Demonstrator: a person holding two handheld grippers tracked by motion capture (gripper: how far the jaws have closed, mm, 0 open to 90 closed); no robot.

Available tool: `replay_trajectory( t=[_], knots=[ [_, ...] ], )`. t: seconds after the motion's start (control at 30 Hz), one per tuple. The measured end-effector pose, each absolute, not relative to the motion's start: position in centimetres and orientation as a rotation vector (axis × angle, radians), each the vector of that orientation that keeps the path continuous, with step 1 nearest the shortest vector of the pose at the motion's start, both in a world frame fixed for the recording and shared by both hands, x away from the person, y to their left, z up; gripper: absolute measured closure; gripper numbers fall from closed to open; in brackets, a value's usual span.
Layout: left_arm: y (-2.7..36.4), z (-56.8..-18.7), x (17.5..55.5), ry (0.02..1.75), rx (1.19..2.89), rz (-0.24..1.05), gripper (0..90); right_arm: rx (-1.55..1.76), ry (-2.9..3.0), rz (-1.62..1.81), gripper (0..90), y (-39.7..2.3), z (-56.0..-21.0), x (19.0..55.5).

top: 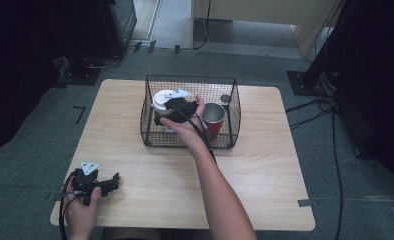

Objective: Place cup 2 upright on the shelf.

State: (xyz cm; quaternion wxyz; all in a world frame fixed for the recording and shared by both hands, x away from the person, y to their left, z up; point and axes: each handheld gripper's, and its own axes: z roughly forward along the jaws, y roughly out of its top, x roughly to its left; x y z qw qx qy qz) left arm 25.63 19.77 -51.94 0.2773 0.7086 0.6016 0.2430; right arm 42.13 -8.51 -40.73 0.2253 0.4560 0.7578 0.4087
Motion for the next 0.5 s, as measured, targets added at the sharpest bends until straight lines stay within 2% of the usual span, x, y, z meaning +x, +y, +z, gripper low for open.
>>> replay_trajectory(
  t=[0.5],
  knots=[
    [19.8, -51.9, 25.6, 1.615, 1.902, 0.653, 0.0, 1.215, 2.064, 1.096, 2.3, -10.8, -40.6, 39.9]
  ],
)
